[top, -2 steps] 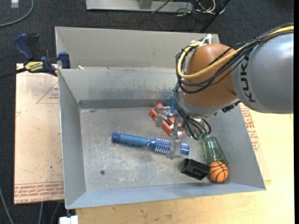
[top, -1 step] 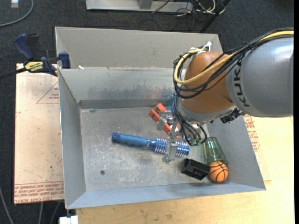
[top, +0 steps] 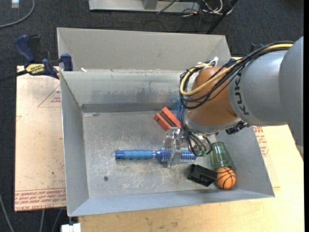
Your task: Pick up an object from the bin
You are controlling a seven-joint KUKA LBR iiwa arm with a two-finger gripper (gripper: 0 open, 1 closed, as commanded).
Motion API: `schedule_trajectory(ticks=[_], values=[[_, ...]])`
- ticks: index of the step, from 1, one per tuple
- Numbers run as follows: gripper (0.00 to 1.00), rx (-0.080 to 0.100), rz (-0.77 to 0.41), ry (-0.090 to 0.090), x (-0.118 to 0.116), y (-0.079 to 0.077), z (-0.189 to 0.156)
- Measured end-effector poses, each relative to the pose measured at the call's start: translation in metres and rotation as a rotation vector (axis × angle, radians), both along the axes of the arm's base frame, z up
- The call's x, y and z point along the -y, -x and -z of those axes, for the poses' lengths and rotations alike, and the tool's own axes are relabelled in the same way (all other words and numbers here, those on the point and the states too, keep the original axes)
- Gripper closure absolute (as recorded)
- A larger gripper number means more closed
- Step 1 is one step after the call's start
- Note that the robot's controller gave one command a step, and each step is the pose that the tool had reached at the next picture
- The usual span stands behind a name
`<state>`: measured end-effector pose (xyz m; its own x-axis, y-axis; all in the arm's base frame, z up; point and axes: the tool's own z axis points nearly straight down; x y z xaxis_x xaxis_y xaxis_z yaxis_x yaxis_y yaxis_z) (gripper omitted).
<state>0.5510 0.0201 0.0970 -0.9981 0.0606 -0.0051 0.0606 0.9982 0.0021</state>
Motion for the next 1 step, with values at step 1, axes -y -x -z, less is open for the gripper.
schedule_trajectory(ticks=[1], values=[[1.00, 0.000, 0.000, 0.000, 0.0000, 0.0000, 0.0000]])
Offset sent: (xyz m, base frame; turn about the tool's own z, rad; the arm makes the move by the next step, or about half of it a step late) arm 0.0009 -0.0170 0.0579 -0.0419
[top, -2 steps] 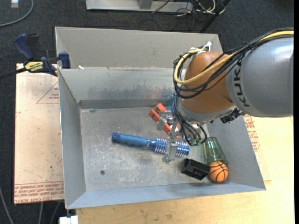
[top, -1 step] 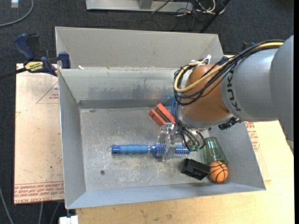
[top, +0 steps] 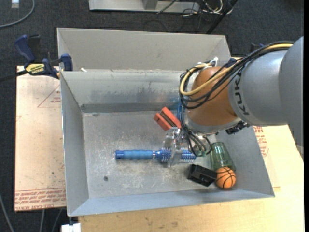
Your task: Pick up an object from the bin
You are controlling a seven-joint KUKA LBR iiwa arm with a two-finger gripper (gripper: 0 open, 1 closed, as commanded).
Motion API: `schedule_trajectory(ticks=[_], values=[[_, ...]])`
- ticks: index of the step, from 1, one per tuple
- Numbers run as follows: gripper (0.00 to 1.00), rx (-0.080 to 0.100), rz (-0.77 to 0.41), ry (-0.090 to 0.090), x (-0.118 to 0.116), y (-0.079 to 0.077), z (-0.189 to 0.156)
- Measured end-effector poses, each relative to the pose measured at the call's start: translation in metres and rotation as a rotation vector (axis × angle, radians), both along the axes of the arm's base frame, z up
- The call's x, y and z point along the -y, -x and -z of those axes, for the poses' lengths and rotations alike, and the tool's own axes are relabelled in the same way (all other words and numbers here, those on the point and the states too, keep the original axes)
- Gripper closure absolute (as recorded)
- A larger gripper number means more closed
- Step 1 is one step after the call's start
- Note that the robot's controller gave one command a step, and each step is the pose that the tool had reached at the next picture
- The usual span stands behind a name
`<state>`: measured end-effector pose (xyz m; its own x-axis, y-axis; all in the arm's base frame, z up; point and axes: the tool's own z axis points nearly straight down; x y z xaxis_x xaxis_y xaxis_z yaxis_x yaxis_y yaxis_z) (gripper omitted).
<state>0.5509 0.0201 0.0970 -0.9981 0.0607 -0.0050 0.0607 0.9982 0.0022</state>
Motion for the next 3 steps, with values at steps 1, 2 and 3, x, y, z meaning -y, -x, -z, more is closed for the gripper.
schedule_trajectory(ticks=[1, 2, 3], values=[[1.00, -0.007, -0.024, 0.000, 0.008, 0.002, -0.029], [1.00, -0.005, -0.049, 0.001, 0.015, 0.008, -0.080], [1.00, -0.005, -0.048, 0.000, 0.019, 0.009, -0.134]])
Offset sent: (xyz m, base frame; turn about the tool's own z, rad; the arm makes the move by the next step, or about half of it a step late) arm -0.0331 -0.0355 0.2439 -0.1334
